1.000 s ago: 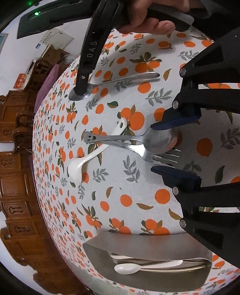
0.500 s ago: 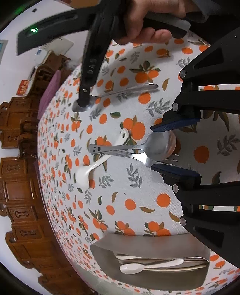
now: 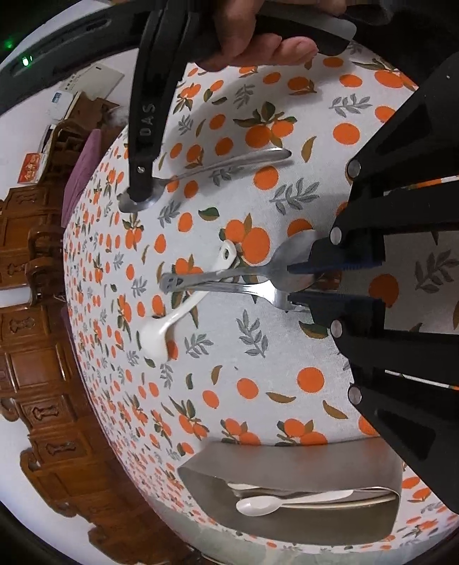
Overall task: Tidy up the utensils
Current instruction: 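Grasp the metal fork and spoon together with the left tool while the right tool holds its spoon, then carry the fork and spoon into the tray and open the left tool while the right tool holds its spoon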
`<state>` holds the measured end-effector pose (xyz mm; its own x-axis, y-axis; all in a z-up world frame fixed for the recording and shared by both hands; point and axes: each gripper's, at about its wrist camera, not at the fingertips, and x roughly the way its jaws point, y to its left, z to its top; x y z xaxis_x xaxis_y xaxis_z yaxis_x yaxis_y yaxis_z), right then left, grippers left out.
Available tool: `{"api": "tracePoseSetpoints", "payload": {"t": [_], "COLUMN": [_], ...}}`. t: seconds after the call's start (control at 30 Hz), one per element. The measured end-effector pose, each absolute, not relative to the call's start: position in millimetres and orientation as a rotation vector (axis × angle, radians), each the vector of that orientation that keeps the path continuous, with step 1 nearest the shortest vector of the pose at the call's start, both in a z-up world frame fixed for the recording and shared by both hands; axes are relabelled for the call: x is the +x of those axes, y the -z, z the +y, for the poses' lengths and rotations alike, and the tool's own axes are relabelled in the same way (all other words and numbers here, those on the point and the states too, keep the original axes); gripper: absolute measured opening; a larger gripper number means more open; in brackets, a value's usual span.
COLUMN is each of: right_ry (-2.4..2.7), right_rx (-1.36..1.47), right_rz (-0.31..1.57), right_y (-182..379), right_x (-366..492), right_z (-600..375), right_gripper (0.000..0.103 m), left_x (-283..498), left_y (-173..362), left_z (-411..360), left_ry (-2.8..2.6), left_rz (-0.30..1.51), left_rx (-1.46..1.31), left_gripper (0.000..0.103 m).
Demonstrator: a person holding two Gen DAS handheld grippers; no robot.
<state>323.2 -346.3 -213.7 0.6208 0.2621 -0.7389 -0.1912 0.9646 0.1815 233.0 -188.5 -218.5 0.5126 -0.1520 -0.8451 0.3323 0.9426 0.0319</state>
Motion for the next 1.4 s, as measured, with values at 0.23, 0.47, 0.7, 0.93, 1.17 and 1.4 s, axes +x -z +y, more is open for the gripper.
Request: {"api": "tracePoseSetpoints", "payload": {"t": [0.23,0.47,0.7,0.93,1.17,1.4], "right_ry": [-0.261,-0.278,-0.298,-0.325,-0.373,-0.431], "right_rx": [0.09,0.107,0.137,0.147,0.154,0.134], "right_rz": [0.862,0.856,0.836,0.818,0.799,0.777], "right_y": [213,210,204,197,186,174], "right_x": [323,322,320,318,313,304], "right_z": [-346,-348,-350,-346,-334,-309], "right_gripper": [0.002,0.002,0.002,0.002,0.002,0.002], "left_x": [224,223,225,225,222,223], "left_y": [204,191,171,148,133,120], "left_z": [-196,-193,-178,-157,-136,-107], "left_ry": [0.3,0.301,0.287,0.26,0.224,0.17], "left_rz": [0.929,0.89,0.846,0.793,0.755,0.732], "left_rx": [0.227,0.21,0.172,0.145,0.134,0.121], "left_gripper": [0.0,0.0,0.0,0.0,0.0,0.0]}}
